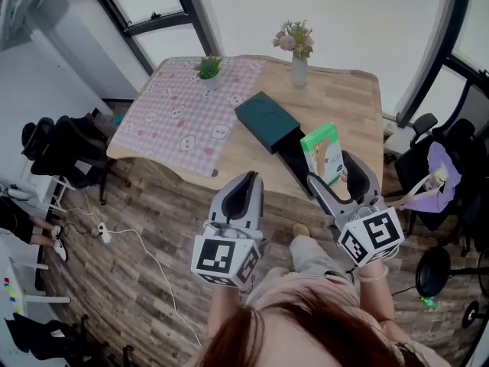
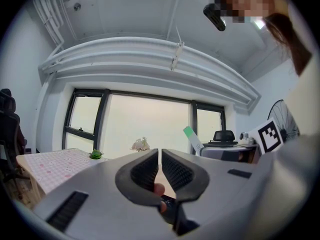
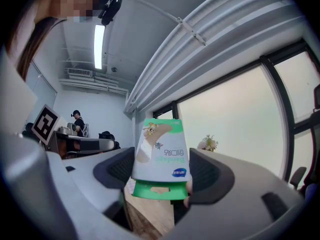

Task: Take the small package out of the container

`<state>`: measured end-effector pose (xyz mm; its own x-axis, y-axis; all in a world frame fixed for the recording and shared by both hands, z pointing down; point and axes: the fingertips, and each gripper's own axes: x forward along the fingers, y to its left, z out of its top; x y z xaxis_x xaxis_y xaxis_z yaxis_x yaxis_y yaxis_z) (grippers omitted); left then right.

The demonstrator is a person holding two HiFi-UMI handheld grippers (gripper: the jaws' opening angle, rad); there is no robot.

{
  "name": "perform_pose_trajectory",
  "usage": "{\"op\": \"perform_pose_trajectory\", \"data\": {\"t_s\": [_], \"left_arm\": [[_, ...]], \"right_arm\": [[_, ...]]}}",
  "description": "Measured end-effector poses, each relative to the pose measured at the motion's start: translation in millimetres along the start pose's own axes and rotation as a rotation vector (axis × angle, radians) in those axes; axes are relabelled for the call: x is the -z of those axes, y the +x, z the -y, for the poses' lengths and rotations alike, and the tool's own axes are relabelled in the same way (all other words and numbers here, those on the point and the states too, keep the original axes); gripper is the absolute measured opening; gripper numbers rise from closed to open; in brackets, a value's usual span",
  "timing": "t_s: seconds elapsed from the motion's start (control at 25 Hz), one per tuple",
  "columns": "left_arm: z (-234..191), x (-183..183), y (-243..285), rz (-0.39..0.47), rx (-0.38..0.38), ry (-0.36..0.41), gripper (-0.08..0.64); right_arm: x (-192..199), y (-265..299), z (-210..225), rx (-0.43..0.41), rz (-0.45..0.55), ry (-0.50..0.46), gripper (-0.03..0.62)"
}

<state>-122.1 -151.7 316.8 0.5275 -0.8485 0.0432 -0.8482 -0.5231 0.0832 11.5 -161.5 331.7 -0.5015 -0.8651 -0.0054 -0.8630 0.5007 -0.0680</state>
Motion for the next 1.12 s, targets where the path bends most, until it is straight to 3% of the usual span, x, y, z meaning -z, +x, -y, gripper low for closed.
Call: {"op": "perform_pose_trajectory", "data": {"t_s": [1.12], "left_arm": [[-2,-6,70,-0.012,0.08,0.002,0.022]], "right_arm": [[-17,27,24,0.011,0.014,0.0,0.339]]}}
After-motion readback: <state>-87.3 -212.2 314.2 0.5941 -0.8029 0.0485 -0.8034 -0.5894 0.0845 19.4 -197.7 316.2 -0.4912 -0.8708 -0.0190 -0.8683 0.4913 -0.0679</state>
